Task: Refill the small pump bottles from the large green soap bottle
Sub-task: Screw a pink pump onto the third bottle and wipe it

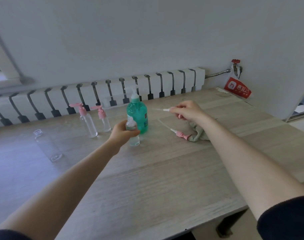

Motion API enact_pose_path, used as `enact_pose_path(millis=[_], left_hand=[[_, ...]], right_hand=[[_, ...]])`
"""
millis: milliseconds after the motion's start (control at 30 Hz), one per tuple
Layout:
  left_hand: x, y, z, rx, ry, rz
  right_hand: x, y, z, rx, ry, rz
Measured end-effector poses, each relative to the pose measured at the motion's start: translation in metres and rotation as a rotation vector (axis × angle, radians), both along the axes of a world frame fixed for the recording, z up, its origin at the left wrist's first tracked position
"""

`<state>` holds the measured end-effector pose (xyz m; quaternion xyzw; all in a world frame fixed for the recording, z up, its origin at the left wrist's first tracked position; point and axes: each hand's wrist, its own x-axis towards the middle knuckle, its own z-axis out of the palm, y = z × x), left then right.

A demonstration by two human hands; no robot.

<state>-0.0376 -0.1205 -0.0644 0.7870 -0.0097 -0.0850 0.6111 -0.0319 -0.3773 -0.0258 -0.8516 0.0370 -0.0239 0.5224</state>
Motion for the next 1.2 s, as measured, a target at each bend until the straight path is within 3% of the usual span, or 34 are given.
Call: enact_pose_path(millis=[100, 233, 400, 500, 767, 1200], left_hand=[[0.001, 0.004, 0.001, -0.002, 0.027, -0.019], [0.002, 0.006, 0.001, -0.001, 0.039, -0.045], [0.003, 0.016, 0.004, 0.045, 0.050, -0.100], [0.005, 0.031, 0.004, 0.063, 0.046, -0.070], [0.006, 0.055, 0.003, 0.069, 0.016, 0.008], [0.007, 0.057, -0.001, 0.055, -0.014, -0.014]], right_hand=[[-0.012, 0.003, -0.001, 0.448, -0.127, -0.038], [-0.012, 0.029, 0.019, 0.518, -0.148, 0.143], [-0.005, 0.067, 0.042, 0.305, -0.114, 0.278], [0.000, 0.079, 0.049, 0.030, -0.197, 0.263], [0.004, 0.103, 0.082, -0.436, -0.382, 0.361], [0.005, 0.123, 0.114, -0.713, -0.378, 0.483]])
